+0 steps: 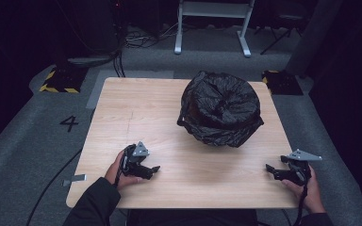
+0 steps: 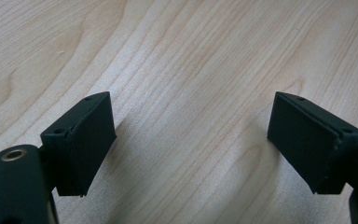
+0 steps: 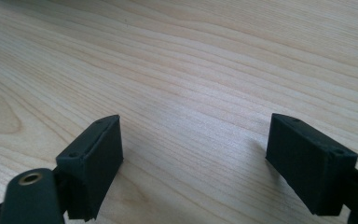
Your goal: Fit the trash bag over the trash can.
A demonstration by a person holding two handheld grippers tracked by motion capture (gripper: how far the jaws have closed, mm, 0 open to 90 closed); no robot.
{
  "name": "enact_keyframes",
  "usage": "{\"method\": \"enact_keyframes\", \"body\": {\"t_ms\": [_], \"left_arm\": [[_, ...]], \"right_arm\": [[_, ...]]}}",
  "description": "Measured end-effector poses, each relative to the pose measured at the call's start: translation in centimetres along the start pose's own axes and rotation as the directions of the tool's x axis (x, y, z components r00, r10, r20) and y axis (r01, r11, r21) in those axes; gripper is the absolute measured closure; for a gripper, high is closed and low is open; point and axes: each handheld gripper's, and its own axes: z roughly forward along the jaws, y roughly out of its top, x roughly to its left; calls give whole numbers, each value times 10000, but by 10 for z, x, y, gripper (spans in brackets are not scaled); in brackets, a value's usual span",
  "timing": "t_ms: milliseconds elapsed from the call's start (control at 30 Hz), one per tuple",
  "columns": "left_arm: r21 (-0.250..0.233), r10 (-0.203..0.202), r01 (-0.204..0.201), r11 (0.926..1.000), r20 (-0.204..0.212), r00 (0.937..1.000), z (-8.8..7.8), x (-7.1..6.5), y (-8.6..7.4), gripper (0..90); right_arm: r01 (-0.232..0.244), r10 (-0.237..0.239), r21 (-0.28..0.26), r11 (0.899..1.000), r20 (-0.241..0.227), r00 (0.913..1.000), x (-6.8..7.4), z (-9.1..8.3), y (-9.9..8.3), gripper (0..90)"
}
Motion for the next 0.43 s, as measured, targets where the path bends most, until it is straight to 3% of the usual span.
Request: {"method": "enact_keyframes", "body": {"t_ms": [433], "left_arm": [[-14, -17, 17, 10000, 4, 10000, 0, 0, 0, 151]], "right_arm": [[23, -23, -6, 10000, -10, 10000, 0, 0, 0, 189]]}}
